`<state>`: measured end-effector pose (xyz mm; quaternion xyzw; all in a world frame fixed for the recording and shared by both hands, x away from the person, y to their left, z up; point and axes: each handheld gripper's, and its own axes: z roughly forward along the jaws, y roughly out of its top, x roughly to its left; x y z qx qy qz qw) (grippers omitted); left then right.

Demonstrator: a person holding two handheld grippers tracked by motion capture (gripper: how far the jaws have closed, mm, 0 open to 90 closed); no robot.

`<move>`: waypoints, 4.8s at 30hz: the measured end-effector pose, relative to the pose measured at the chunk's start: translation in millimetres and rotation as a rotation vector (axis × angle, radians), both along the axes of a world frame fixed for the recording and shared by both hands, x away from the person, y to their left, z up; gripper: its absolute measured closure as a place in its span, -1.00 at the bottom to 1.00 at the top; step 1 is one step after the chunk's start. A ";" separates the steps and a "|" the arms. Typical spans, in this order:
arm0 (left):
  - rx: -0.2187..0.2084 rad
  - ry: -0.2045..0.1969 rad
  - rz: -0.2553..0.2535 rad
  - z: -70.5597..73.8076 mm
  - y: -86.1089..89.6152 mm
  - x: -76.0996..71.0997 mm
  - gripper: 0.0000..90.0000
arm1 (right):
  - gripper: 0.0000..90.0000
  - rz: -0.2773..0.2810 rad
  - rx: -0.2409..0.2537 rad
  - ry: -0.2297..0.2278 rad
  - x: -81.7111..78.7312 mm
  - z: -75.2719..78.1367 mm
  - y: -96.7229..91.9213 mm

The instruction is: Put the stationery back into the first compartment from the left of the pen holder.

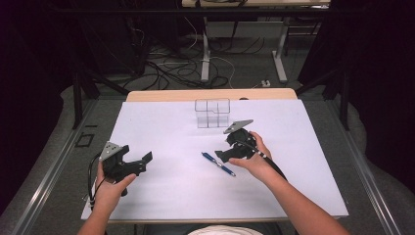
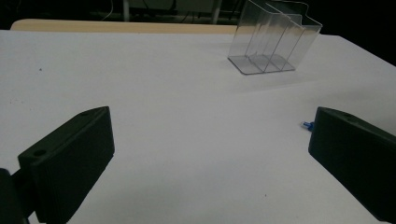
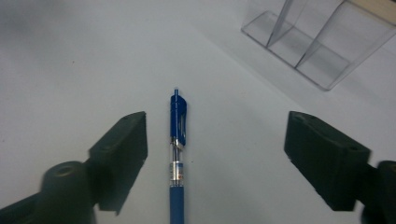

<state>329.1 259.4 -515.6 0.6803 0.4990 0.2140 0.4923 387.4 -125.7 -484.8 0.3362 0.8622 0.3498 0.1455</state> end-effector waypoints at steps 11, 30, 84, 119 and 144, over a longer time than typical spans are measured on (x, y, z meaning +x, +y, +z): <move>0.000 -0.009 0.004 1.1 1.6 0.1 -1.00 | -0.08 0.005 -0.089 0.056 -1.4 -17.9 12.7; 0.000 0.003 0.020 -1.3 0.2 1.6 -0.99 | 0.35 0.037 -0.042 0.182 1.5 -32.7 22.1; 0.010 0.027 0.014 -3.0 -0.6 3.4 -0.99 | 0.76 0.047 -0.150 0.238 9.6 -54.5 29.3; 0.014 0.025 0.017 -2.7 -0.2 3.5 -0.99 | 0.77 0.060 -0.145 0.171 1.6 -47.6 35.7; 0.013 0.025 0.018 -3.0 -0.4 3.5 -0.99 | 0.77 0.085 -0.121 -0.225 -14.9 -16.0 29.3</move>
